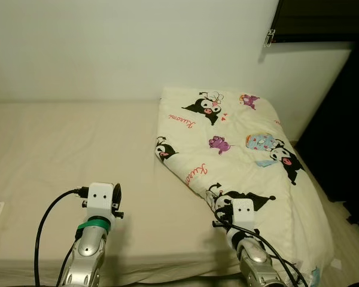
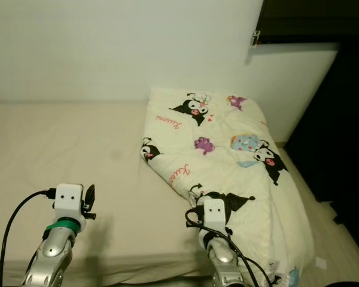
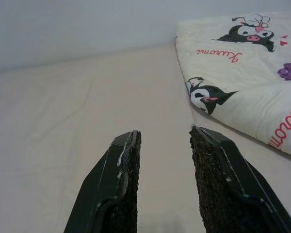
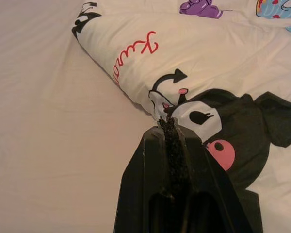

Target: Clean up the room

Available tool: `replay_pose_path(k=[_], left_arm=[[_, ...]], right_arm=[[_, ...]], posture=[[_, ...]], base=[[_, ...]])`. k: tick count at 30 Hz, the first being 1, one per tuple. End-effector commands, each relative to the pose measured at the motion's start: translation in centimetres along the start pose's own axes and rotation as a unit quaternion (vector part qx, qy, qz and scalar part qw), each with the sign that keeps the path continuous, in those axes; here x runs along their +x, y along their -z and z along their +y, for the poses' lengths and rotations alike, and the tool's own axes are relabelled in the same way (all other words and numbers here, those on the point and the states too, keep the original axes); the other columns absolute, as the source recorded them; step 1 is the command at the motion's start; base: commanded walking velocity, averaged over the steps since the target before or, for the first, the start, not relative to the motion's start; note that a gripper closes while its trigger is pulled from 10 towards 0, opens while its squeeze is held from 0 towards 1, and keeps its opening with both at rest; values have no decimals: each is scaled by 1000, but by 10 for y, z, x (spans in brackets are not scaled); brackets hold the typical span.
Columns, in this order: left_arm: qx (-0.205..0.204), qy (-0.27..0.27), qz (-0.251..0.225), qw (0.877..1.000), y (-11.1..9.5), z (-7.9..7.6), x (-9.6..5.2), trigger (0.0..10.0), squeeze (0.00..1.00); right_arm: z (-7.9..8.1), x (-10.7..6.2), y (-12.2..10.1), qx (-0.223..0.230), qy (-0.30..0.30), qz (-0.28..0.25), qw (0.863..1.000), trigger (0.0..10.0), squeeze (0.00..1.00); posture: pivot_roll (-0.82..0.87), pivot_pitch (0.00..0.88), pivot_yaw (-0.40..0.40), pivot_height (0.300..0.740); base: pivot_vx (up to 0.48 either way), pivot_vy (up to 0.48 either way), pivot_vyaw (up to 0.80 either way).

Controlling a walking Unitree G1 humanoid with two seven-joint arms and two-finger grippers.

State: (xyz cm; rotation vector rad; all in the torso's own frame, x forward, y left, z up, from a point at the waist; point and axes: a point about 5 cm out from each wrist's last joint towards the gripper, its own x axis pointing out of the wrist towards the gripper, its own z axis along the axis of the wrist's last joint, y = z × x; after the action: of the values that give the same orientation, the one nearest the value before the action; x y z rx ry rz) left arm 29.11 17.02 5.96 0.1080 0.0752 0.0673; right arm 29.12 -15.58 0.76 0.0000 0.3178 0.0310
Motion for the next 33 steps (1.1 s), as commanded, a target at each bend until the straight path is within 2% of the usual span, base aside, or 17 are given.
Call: replay_pose_path(k=[1,14,15,16,17,18,21,24,33], left_arm=[[0,2,7,1000,4,-1,-1,10000,0],[-15,6,16,1000,5,0,-1,10000,0],[-38,6,24,999,6,0,-1,10000,0],[-38,6,24,999,6,0,-1,10000,0],[-62,6,36,997,8,1,-1,10000,0],[-65,7,38,997,8,1,-1,10000,0],[-58,8,34,998,8,1,-1,10000,0],[-30,12,19,999,5,2,0,10000,0],[-21,15,19,999,6,4,-1,10000,0]], right_arm=[[-1,-2,5,-2,3,9,1000,10000,0],[-2,-2,5,1,5,11,1000,10000,0],[-2,-2,5,2,5,11,1000,10000,0],[-2,-2,5,2,5,11,1000,10000,0],[-2,-2,5,2,6,12,1000,10000,0],[-2,-2,6,3,6,12,1000,10000,0],[-2,-2,6,4,7,12,1000,10000,0],[-2,-2,6,4,6,12,1000,10000,0],[0,-2,6,7,6,12,1000,10000,0]], posture=[[17,0,93,740],[18,0,95,740],[19,0,95,740],[19,0,95,740],[19,0,95,740],[19,0,95,740],[19,0,95,740],[20,0,98,740],[20,0,105,740]], base=[[0,-480,0],[0,-463,0],[0,289,0],[0,289,0],[0,480,0],[0,480,0],[0,480,0],[0,277,0],[0,0,0]])
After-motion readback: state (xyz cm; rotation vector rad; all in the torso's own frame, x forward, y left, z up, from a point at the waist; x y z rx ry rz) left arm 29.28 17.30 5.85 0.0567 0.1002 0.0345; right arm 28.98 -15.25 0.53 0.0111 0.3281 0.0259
